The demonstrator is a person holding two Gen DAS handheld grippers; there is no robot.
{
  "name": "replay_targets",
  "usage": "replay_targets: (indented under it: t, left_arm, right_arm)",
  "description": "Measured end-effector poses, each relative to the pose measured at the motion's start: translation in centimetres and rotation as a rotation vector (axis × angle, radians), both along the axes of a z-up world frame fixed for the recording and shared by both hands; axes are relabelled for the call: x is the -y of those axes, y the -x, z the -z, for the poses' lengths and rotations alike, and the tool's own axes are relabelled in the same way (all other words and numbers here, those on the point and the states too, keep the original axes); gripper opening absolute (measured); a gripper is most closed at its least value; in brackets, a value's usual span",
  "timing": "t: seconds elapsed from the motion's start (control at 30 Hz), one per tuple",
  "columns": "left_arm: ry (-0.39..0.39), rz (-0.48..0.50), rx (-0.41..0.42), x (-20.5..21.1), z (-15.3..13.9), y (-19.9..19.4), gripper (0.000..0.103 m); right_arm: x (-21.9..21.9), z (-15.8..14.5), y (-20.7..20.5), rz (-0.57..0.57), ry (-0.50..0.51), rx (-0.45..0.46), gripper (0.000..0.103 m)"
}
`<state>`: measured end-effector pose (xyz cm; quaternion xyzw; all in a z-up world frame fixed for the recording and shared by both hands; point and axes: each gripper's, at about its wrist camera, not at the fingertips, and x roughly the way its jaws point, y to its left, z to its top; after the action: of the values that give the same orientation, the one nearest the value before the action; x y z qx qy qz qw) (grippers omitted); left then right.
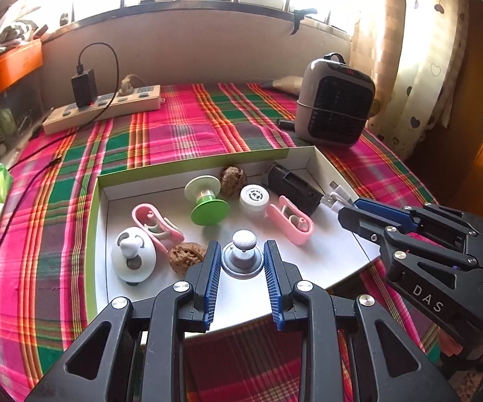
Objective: Organize objects
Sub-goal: 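Carry the white cable and white knob object into the white box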
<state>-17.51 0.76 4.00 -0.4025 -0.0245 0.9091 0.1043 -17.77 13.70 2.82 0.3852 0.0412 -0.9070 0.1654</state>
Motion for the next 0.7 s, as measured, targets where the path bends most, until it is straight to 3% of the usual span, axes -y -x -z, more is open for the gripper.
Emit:
replay_targets:
  t: [0.7]
  left_arm:
    - [0.018,-0.004,0.054,-0.3,1.9,1.9,0.024]
  right_arm:
    - [0.4,1.9,1.8,-0.020,-0.026,0.068,0.018]
